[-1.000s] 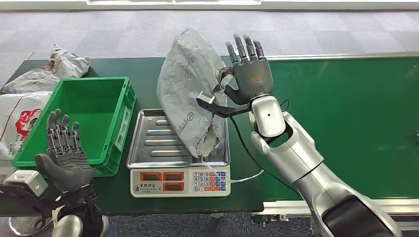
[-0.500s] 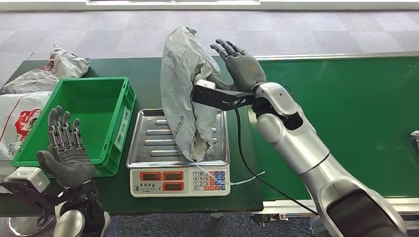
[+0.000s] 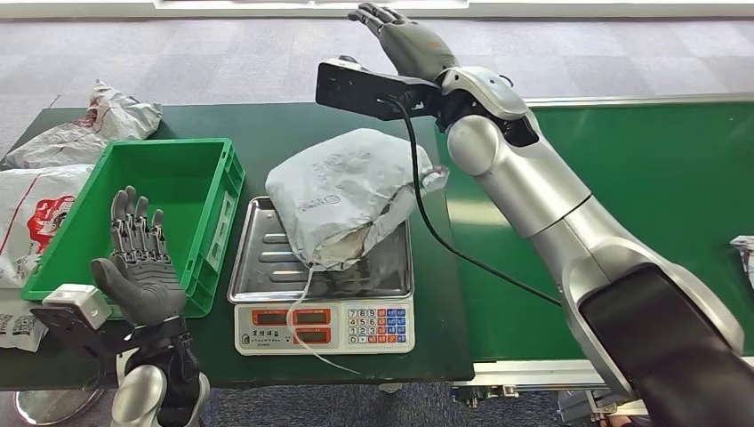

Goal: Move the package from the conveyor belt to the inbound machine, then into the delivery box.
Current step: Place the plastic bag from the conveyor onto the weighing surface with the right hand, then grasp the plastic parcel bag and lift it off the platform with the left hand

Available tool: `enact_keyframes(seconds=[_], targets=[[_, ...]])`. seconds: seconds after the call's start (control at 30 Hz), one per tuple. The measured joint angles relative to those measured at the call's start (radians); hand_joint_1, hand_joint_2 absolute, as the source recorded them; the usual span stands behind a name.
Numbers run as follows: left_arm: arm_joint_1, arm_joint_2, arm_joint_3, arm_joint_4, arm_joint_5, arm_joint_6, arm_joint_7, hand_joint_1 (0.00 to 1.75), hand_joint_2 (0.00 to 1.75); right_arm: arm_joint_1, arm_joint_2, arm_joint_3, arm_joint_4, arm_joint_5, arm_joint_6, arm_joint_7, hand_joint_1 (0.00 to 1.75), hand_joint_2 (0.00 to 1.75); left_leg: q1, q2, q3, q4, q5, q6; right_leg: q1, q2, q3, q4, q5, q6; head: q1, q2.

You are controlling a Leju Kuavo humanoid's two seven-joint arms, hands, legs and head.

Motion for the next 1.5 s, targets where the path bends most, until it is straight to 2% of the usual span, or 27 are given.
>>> enact_keyframes(seconds=[0.27, 0.43, 0.7, 0.73, 0.8, 0.87, 0.93, 1.0, 1.07, 1.17, 1.27, 1.37, 1.5], targets=[[0.000, 0.000, 0.000, 0.006, -0.001, 0.003, -0.001, 0.00, 0.00, -0.019, 0.008, 0.030, 0.040, 0.005, 0.001, 0.009, 0.00, 0.00, 0.000, 0.000, 0.000, 0.000, 0.000, 0.000, 0.000, 0.000, 0.000, 0.000, 0.000, 0.000, 0.000, 0.000], [0.021, 0.002, 0.000, -0.008, -0.011, 0.019, -0.016, 0.00, 0.00, -0.037, 0.030, 0.066, 0.112, 0.011, -0.056, 0.032, 0.00, 0.00, 0.000, 0.000, 0.000, 0.000, 0.000, 0.000, 0.000, 0.000, 0.000, 0.000, 0.000, 0.000, 0.000, 0.000], [0.051, 0.005, 0.002, -0.021, -0.015, 0.020, -0.026, 0.00, 0.00, -0.170, 0.035, 0.084, 0.190, -0.068, -0.015, 0.005, 0.00, 0.00, 0.000, -0.001, -0.001, 0.000, 0.001, 0.000, 0.000, -0.001, -0.001, 0.000, 0.000, 0.000, 0.000, 0.000], [0.056, 0.005, 0.002, -0.024, -0.021, 0.021, -0.029, 0.00, 0.00, -0.176, 0.032, 0.083, 0.183, -0.078, -0.027, -0.008, 0.00, 0.00, 0.000, -0.001, -0.001, 0.000, 0.001, 0.000, 0.000, -0.001, -0.001, 0.000, 0.000, 0.000, 0.000, 0.000], [0.064, 0.007, 0.006, -0.031, -0.067, 0.029, -0.032, 0.00, 0.00, -0.153, 0.003, 0.075, 0.117, -0.075, -0.121, -0.043, 0.00, 0.00, 0.000, -0.002, 0.000, 0.001, 0.000, 0.000, 0.000, -0.001, -0.002, -0.001, 0.000, 0.000, 0.000, 0.000], [0.063, 0.021, 0.009, -0.035, -0.168, 0.029, -0.017, 0.00, 0.00, -0.062, -0.063, 0.043, -0.027, -0.025, -0.282, -0.076, 0.00, 0.00, 0.002, -0.007, 0.002, 0.001, 0.000, 0.001, 0.002, -0.005, 0.003, -0.004, -0.003, 0.000, 0.000, 0.000], [0.046, 0.049, 0.010, -0.030, -0.309, 0.019, 0.018, 0.00, 0.00, 0.103, -0.155, -0.021, -0.218, 0.049, -0.426, -0.115, 0.00, 0.00, 0.006, -0.015, 0.011, 0.000, -0.004, 0.002, 0.006, -0.013, 0.014, -0.009, -0.007, 0.001, 0.000, 0.000], [0.004, 0.089, 0.013, -0.009, -0.467, 0.006, 0.065, 0.00, 0.87, 0.338, -0.241, -0.118, -0.417, 0.123, -0.534, -0.174, 0.00, 0.87, 0.009, -0.022, 0.020, 0.000, -0.010, 0.003, 0.010, -0.020, 0.027, -0.014, -0.013, 0.002, 0.002, 0.000], [-0.072, 0.139, 0.014, 0.035, -0.610, -0.030, 0.116, 0.00, 1.75, 0.601, -0.303, -0.230, -0.608, 0.186, -0.622, -0.238, 0.00, 1.75, 0.010, -0.028, 0.022, 0.000, -0.013, 0.003, 0.011, -0.025, 0.032, -0.016, -0.015, 0.003, 0.004, 0.000], [-0.250, 0.223, -0.012, 0.155, -0.761, -0.146, 0.174, 0.00, 1.75, 0.898, -0.377, -0.381, -0.845, 0.209, -0.705, -0.283, 0.00, 1.75, 0.010, -0.029, 0.017, 0.000, -0.012, 0.002, 0.010, -0.026, 0.027, -0.014, -0.015, 0.002, 0.004, 0.000], [-0.441, 0.290, -0.071, 0.297, -0.818, -0.237, 0.190, 0.00, 1.75, 1.099, -0.441, -0.490, -1.012, 0.215, -0.743, -0.314, 0.00, 1.75, 0.009, -0.019, 0.016, 0.000, -0.012, 0.001, 0.009, -0.018, 0.027, -0.013, -0.012, 0.000, 0.004, 0.000], [-0.613, 0.340, -0.155, 0.428, -0.826, -0.353, 0.203, 0.00, 1.75, 1.228, -0.479, -0.533, -1.120, 0.264, -0.806, -0.359, 0.00, 1.75, 0.009, -0.008, 0.015, 0.000, -0.012, 0.001, 0.009, -0.007, 0.023, -0.013, -0.010, 0.000, 0.004, 0.000], [-0.803, 0.371, -0.305, 0.582, -0.796, -0.499, 0.216, 0.00, 1.75, 1.300, -0.490, -0.537, -1.192, 0.335, -0.884, -0.378, 0.00, 1.75, 0.009, -0.003, 0.014, 0.000, -0.012, 0.001, 0.009, -0.002, 0.021, -0.013, -0.009, 0.000, 0.004, 0.000]])
